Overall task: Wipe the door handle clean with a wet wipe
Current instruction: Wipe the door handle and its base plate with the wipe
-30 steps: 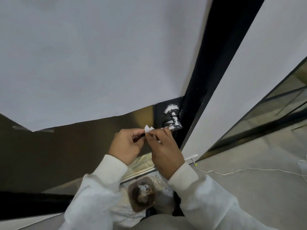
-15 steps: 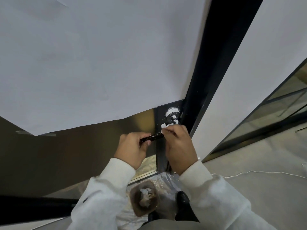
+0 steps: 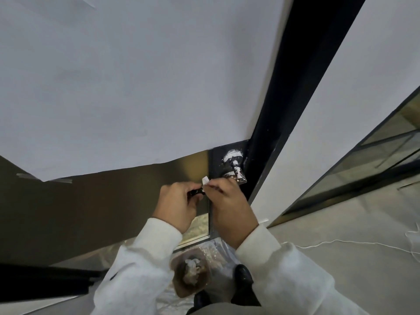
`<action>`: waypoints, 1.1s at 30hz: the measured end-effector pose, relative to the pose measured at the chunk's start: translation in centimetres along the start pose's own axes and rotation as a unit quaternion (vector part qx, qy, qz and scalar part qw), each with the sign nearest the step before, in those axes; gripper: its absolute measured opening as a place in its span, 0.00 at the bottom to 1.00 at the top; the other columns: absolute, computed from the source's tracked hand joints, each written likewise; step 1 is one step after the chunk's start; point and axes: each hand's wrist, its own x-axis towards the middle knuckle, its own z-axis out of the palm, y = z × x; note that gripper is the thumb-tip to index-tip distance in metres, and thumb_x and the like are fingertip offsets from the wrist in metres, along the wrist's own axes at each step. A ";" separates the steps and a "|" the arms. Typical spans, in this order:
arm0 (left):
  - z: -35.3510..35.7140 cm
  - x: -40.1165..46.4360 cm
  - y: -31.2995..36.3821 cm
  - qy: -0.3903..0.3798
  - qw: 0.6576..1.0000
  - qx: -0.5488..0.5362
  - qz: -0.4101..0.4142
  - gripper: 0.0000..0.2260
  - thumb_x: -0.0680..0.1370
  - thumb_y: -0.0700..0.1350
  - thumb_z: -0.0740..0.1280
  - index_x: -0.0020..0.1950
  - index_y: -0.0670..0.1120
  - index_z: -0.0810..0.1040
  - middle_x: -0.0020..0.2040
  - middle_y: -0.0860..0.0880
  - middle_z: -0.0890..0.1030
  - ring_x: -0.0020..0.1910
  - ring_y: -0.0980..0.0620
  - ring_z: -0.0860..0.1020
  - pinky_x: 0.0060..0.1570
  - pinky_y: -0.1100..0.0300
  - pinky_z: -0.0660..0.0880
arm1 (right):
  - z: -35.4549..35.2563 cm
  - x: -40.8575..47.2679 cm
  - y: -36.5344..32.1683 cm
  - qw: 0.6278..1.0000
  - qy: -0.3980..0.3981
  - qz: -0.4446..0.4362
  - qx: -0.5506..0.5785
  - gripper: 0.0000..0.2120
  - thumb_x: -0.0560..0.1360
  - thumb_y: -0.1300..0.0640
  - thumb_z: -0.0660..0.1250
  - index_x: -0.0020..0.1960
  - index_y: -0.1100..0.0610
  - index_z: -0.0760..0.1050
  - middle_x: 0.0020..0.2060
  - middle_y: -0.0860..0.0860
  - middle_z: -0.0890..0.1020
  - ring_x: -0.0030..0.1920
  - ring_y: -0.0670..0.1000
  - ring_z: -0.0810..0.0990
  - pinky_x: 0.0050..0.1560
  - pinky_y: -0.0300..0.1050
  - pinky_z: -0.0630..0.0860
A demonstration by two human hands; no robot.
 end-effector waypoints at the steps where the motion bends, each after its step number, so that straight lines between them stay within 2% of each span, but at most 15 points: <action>1: 0.0 -0.1 0.1 0.005 1.000 0.002 -0.002 0.10 0.77 0.41 0.70 0.56 0.53 0.86 0.47 0.53 0.87 0.50 0.51 0.81 0.56 0.73 0.69 | -0.5 -0.1 0.1 1.000 0.019 0.003 0.010 0.16 0.67 0.76 0.71 0.53 0.66 0.83 0.48 0.60 0.82 0.45 0.62 0.79 0.46 0.50 0.79; 3: 0.1 -0.2 0.1 0.018 1.000 0.001 -0.018 0.10 0.78 0.43 0.70 0.58 0.52 0.85 0.49 0.51 0.86 0.53 0.49 0.79 0.59 0.64 0.71 | -1.7 -0.1 1.0 0.996 0.087 0.036 0.003 0.15 0.68 0.76 0.69 0.52 0.67 0.83 0.48 0.61 0.83 0.46 0.63 0.80 0.48 0.49 0.79; 5: 0.2 -0.2 0.0 0.019 0.999 -0.004 -0.032 0.11 0.78 0.45 0.70 0.59 0.53 0.84 0.51 0.51 0.86 0.56 0.48 0.77 0.57 0.71 0.65 | -2.5 0.3 2.3 0.992 0.105 0.071 -0.021 0.16 0.68 0.76 0.69 0.53 0.67 0.83 0.49 0.61 0.82 0.47 0.63 0.80 0.48 0.49 0.79; 8: 0.2 -0.1 0.2 0.018 0.999 -0.001 -0.027 0.11 0.78 0.44 0.70 0.59 0.53 0.84 0.51 0.52 0.86 0.54 0.50 0.79 0.49 0.84 0.56 | -1.5 0.4 2.2 0.995 0.034 0.070 -0.061 0.20 0.63 0.77 0.69 0.53 0.66 0.82 0.50 0.60 0.81 0.47 0.63 0.78 0.46 0.52 0.81; 11: 0.1 0.0 0.2 0.010 1.000 0.003 -0.025 0.11 0.78 0.44 0.70 0.59 0.53 0.84 0.50 0.53 0.86 0.55 0.49 0.79 0.50 0.79 0.59 | -0.5 -0.1 1.2 0.999 -0.021 0.032 -0.021 0.19 0.65 0.77 0.71 0.55 0.66 0.82 0.50 0.59 0.81 0.49 0.62 0.78 0.48 0.51 0.80; 16: 0.2 0.1 0.2 -0.003 0.999 0.007 -0.039 0.10 0.79 0.45 0.69 0.58 0.56 0.83 0.48 0.51 0.84 0.55 0.48 0.73 0.47 0.68 0.61 | -1.7 0.1 2.6 0.995 0.069 0.076 -0.019 0.14 0.68 0.75 0.72 0.52 0.66 0.83 0.47 0.59 0.82 0.46 0.62 0.80 0.45 0.49 0.80; 19: 0.4 0.1 0.1 -0.010 0.999 0.009 -0.038 0.10 0.78 0.44 0.69 0.57 0.56 0.83 0.48 0.52 0.84 0.56 0.48 0.74 0.52 0.63 0.66 | -0.6 0.0 1.2 0.996 0.022 0.068 -0.048 0.18 0.66 0.75 0.72 0.55 0.65 0.82 0.48 0.58 0.80 0.46 0.60 0.77 0.45 0.48 0.78; 21: 0.4 0.1 -0.1 0.004 1.000 0.007 -0.027 0.11 0.77 0.43 0.71 0.57 0.54 0.83 0.49 0.54 0.86 0.55 0.48 0.79 0.59 0.64 0.71 | 0.3 -0.4 -0.3 0.999 -0.029 0.031 -0.030 0.19 0.66 0.74 0.72 0.56 0.64 0.81 0.48 0.58 0.79 0.46 0.59 0.76 0.46 0.47 0.77; 22: 0.3 0.0 0.0 0.015 0.999 -0.007 -0.030 0.12 0.76 0.42 0.73 0.58 0.53 0.82 0.49 0.55 0.86 0.54 0.51 0.81 0.60 0.69 0.70 | 0.4 -0.4 -0.4 0.999 -0.033 0.024 -0.022 0.18 0.67 0.73 0.72 0.55 0.64 0.81 0.48 0.58 0.79 0.46 0.59 0.77 0.45 0.47 0.77; 23: 0.1 -0.2 0.0 0.029 0.998 -0.034 -0.038 0.14 0.74 0.40 0.74 0.58 0.52 0.81 0.49 0.56 0.85 0.51 0.54 0.82 0.60 0.71 0.69 | 0.2 -0.2 -0.2 0.999 -0.025 0.037 -0.014 0.15 0.68 0.72 0.72 0.54 0.64 0.81 0.47 0.58 0.79 0.45 0.59 0.77 0.44 0.48 0.78; 25: -0.1 -0.5 -0.3 0.051 0.992 -0.096 -0.057 0.16 0.72 0.39 0.76 0.56 0.53 0.78 0.48 0.57 0.85 0.48 0.58 0.83 0.58 0.67 0.74 | -0.2 0.1 1.2 0.996 0.019 0.087 -0.012 0.10 0.71 0.69 0.71 0.52 0.65 0.82 0.46 0.58 0.79 0.45 0.60 0.79 0.45 0.49 0.80; 26: -0.1 -0.7 -0.4 0.055 0.990 -0.113 -0.061 0.17 0.72 0.38 0.75 0.56 0.53 0.78 0.47 0.57 0.84 0.47 0.60 0.83 0.56 0.66 0.76 | -0.2 0.2 1.6 0.994 0.041 0.102 -0.015 0.09 0.71 0.70 0.71 0.51 0.65 0.82 0.46 0.58 0.80 0.46 0.60 0.79 0.46 0.49 0.80; 28: -0.3 -1.0 -0.5 0.049 0.989 -0.124 -0.062 0.17 0.72 0.35 0.74 0.55 0.51 0.78 0.48 0.55 0.84 0.47 0.63 0.83 0.55 0.70 0.77 | 0.4 0.1 0.9 0.996 0.024 0.090 -0.016 0.12 0.69 0.72 0.73 0.52 0.65 0.82 0.46 0.58 0.79 0.46 0.60 0.78 0.45 0.48 0.79; 30: -0.5 -0.9 -0.6 0.041 0.990 -0.127 -0.054 0.16 0.72 0.34 0.74 0.54 0.51 0.79 0.47 0.55 0.84 0.47 0.62 0.83 0.54 0.70 0.77 | 1.2 -0.6 -0.1 0.999 -0.016 0.051 -0.013 0.15 0.69 0.71 0.74 0.55 0.64 0.81 0.47 0.57 0.79 0.46 0.58 0.78 0.45 0.45 0.78; 33: -0.7 -0.9 -0.6 0.030 0.995 -0.088 -0.027 0.12 0.73 0.36 0.73 0.49 0.52 0.82 0.44 0.57 0.85 0.48 0.60 0.83 0.53 0.65 0.78 | 0.5 -0.5 1.4 0.991 0.033 0.124 0.029 0.06 0.76 0.63 0.69 0.51 0.62 0.83 0.46 0.56 0.80 0.47 0.55 0.79 0.48 0.42 0.76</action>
